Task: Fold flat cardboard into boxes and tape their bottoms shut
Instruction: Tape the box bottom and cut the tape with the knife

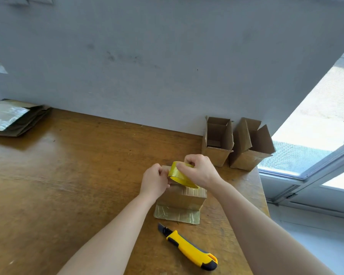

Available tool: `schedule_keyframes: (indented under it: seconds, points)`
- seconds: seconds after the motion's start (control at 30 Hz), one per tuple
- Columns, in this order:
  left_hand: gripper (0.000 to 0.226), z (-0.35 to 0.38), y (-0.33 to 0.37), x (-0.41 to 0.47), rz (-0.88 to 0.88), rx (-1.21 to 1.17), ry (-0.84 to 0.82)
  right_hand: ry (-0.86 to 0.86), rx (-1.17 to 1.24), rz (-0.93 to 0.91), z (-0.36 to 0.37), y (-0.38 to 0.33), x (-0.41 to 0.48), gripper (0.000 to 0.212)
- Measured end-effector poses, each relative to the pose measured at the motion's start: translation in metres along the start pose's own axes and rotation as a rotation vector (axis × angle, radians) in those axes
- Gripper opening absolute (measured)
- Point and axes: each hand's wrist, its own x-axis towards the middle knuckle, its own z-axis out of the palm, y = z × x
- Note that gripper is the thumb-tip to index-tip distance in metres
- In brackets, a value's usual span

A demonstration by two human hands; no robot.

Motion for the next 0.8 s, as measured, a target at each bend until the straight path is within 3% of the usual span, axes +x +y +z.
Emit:
schedule_keyframes:
  seconds: [0.2, 0.37, 0.5, 0.63, 0.7, 0.8]
  points:
    - [0.026, 0.002, -0.007, 0.001, -0.096, -0.221, 0.023, -0.114, -0.079, 0.027, -0.012, 0.000, 0.010, 0.029]
    - [0.025, 0.005, -0.014, 0.002, -0.222, -0.459, 0.094, -0.168, -0.222, 0.015, -0.012, -0.008, 0.016, 0.038]
    - [0.022, 0.004, -0.019, 0.003, -0.255, -0.562, 0.139, -0.106, -0.287, 0.001, -0.006, -0.013, 0.017, 0.051]
    - [0.020, 0.002, -0.019, 0.005, -0.266, -0.531, 0.130, -0.179, 0.008, 0.130, -0.008, 0.002, 0.009, 0.050]
    - [0.022, 0.003, -0.020, 0.006, -0.235, -0.514, 0.121, -0.097, 0.060, 0.102, -0.010, 0.008, 0.004, 0.042]
    - [0.022, 0.003, -0.020, 0.004, -0.237, -0.522, 0.113, 0.008, -0.174, 0.025, -0.012, 0.008, 0.003, 0.031]
